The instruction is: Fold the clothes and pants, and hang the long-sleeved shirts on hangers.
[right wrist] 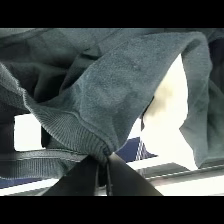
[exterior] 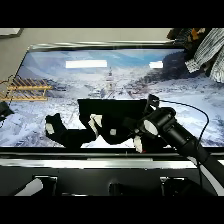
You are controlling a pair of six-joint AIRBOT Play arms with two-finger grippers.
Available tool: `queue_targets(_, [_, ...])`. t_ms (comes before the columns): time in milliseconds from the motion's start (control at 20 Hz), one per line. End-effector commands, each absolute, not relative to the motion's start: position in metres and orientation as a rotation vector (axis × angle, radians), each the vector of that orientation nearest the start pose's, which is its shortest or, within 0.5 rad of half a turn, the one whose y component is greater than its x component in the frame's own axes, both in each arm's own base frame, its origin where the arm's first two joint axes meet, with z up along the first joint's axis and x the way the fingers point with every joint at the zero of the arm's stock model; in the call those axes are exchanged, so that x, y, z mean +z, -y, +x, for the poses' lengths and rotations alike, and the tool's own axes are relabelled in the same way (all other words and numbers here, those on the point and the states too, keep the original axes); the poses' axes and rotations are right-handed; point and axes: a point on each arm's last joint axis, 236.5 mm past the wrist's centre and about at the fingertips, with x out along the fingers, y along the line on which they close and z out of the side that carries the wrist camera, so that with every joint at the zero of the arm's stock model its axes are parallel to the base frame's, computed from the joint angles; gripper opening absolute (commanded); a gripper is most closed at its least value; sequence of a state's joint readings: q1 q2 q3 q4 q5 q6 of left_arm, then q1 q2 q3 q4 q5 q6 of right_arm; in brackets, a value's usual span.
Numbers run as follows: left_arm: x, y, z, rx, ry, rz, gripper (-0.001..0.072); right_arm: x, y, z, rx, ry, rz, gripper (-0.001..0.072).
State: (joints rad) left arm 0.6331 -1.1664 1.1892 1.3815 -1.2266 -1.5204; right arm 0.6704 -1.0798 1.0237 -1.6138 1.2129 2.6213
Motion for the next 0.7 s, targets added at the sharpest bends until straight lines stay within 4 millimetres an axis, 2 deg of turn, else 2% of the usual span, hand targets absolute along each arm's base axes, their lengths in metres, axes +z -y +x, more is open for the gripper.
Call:
queue_targets(0, [0.052, -0.266, 0.317, 0.501, -1.062, -0.577, 0.0487, 0.024, -0.196, 0.26, -0.132, -1.341, 0.41, 0.0041])
queue_targets(100, [0.046, -0.311, 0.319, 0.507, -1.075, -0.545, 0.0487, 0.024, -0.196, 0.26, -0.131, -1.342, 0.406, 0.0042])
queue_targets(200, [0.029, -0.344, 0.322, 0.471, -1.103, -0.474, 0.0487, 0.024, -0.196, 0.26, -0.131, -1.342, 0.406, 0.0042])
queue_targets(300, [0.005, -0.36, 0.327, 0.4, -1.152, -0.395, 0.0487, 0.024, -0.195, 0.26, -0.132, -1.34, 0.404, 0.0042])
queue_targets(450, [-0.026, -0.377, 0.337, 0.392, -1.163, -0.383, 0.0487, 0.024, -0.194, 0.262, -0.135, -1.335, 0.402, 0.0042])
queue_targets(650, [-0.05, -0.397, 0.348, 0.417, -1.143, -0.377, 0.0486, 0.024, -0.194, 0.261, -0.137, -1.336, 0.403, 0.0042])
